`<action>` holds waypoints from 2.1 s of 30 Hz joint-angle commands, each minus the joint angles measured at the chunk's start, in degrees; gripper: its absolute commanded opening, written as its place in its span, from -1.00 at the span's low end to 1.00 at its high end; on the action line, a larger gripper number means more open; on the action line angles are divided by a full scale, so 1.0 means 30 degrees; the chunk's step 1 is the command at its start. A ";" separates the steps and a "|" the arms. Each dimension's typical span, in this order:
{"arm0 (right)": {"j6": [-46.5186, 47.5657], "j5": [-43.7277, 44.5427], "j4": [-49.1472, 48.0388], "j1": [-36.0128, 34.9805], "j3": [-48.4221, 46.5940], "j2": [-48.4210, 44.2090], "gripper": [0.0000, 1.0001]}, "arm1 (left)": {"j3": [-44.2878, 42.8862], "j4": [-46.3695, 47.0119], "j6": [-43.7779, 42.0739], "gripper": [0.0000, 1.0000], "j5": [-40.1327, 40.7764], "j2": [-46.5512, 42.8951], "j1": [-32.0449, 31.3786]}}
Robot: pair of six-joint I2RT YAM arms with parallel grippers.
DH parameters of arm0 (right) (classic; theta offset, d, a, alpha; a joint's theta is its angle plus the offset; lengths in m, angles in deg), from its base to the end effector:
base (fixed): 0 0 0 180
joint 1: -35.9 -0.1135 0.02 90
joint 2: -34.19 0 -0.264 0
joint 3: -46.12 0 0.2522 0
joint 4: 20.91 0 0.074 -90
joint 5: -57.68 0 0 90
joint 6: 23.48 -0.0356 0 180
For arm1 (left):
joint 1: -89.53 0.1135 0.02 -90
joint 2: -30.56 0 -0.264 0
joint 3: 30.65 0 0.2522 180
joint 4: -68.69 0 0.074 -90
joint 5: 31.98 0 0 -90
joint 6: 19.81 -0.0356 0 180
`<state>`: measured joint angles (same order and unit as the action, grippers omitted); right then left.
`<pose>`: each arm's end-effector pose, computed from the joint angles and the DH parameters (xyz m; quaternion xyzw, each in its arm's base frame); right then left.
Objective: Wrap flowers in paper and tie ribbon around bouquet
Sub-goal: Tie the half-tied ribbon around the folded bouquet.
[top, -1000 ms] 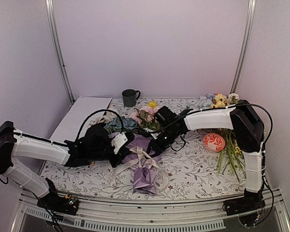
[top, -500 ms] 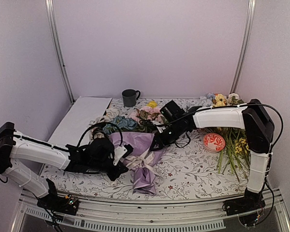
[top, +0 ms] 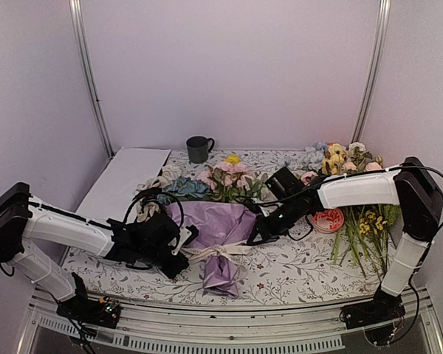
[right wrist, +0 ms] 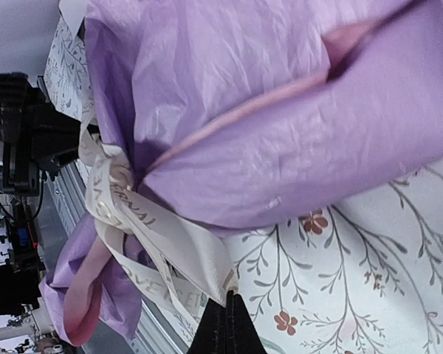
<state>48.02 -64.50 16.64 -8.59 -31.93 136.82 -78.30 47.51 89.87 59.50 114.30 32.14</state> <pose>0.2405 0.2628 0.1742 -0.2747 0.8937 0.3502 0.0568 0.1378 -0.2137 0.1352 0.3066 0.9091 -0.1658 0.2281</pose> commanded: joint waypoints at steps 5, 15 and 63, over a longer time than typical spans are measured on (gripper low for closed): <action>-0.1034 -0.0718 -0.0732 0.0824 0.3419 -0.1457 -1.00 | -0.0183 -0.0901 0.0425 -1.00 -0.0062 -0.0350 0.1085; -0.0995 -0.1437 -0.1973 0.2100 0.4973 -0.0806 -1.00 | 0.0391 -0.0054 -0.0014 -1.00 -0.1742 -0.1092 0.1855; -0.1577 -0.2071 -0.2156 0.5748 0.8681 -0.1209 -1.00 | 0.3553 0.0399 0.2593 -1.00 -0.2256 -0.2065 0.5754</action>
<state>43.16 -76.39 6.67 8.37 -7.41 132.69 -68.77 53.11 97.87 51.48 107.90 48.67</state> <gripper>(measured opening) 0.007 0.005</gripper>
